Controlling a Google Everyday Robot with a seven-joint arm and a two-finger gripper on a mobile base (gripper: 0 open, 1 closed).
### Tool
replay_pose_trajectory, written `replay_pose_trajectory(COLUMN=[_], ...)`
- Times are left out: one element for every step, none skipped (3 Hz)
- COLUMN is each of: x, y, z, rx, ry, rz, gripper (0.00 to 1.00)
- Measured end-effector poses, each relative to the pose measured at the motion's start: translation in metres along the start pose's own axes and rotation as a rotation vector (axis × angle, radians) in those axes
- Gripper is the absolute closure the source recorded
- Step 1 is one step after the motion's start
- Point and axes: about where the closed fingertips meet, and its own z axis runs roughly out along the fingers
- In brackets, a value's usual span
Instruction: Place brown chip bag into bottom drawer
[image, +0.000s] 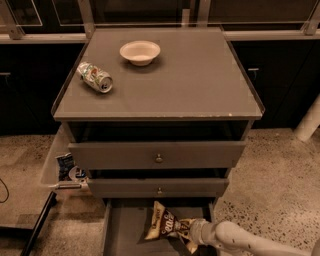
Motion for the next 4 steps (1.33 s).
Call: replay_pose_trajectory(x=[0.017,0.021,0.024,0.018], y=[-0.01,-0.009,-0.008,-0.002], z=[0.014,0.031,0.041,0.042], rx=[0.005,-0.005,-0.011,-0.022], ry=[0.015,0.013,0.003,-0.032], rz=[0.006,0.009,0.021,0.048], gripper=[1.0,1.0,1.0,0.85])
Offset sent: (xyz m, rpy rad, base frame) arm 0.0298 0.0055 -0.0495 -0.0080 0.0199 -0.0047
